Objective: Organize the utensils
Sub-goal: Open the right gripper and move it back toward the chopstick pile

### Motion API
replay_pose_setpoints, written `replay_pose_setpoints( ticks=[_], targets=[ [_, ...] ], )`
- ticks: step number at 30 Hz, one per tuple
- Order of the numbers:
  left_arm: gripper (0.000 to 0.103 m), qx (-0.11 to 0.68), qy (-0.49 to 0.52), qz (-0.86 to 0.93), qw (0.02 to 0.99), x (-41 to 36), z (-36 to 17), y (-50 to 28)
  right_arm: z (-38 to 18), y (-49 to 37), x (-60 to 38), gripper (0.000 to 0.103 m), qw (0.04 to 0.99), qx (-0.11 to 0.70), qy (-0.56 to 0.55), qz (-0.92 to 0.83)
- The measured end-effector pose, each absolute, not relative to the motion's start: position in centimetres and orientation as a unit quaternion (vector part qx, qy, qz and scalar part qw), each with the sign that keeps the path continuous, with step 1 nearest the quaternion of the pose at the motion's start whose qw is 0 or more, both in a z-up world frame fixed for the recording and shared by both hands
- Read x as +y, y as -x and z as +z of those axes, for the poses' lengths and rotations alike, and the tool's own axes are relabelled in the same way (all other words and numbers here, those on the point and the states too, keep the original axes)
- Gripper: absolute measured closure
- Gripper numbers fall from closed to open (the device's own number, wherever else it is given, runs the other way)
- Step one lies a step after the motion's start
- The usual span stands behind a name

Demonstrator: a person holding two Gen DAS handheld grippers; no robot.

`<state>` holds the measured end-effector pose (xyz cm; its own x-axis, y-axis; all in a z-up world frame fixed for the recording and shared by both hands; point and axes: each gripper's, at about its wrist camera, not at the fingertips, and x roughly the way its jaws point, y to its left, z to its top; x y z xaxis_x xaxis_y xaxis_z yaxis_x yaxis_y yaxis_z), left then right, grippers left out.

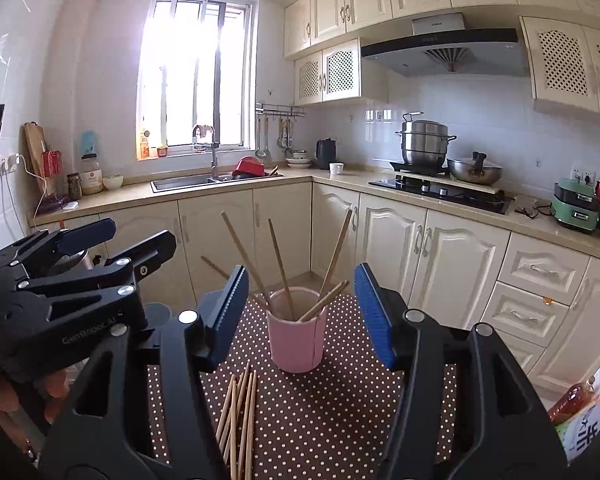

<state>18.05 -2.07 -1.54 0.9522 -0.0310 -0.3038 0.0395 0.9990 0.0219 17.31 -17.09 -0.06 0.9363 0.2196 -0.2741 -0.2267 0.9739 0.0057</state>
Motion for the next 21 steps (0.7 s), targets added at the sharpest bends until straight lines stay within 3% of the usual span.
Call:
replay_pose_setpoints(
  ticks=[9,21],
  targets=[
    [0.029,0.215,-0.017,-0.008,0.976,-0.1,-6.3,-18.5,-4.2,-17.0,-16.0,0.047,0.974,0.189,0.025,0.126],
    [0.030,0.373,0.010,-0.033,0.927,2.4,-15.8,-22.6,-13.6,-21.6,-13.3,0.049,0.920,0.353,0.051,0.165]
  ],
)
